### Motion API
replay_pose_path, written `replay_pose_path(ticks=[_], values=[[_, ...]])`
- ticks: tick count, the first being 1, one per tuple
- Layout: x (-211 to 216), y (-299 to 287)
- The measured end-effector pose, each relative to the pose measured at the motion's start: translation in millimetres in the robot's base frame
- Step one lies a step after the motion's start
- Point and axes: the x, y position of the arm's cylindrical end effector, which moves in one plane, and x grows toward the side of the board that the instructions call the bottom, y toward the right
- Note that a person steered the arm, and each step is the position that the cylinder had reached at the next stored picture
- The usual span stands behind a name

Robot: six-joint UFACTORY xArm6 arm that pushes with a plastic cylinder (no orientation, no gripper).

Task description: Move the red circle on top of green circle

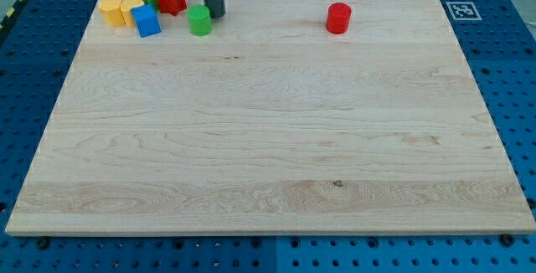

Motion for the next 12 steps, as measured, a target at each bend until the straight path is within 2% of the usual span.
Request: replay_pose_path(ticks=[1,2,3,5,6,7,10,12], values=[[-3.7,7.4],[-3.8,39.4],[5.1,92.0],[84.6,203.6],[56.2,275.5],[15.1,278.0],[24.1,275.0],[24.5,230.2]])
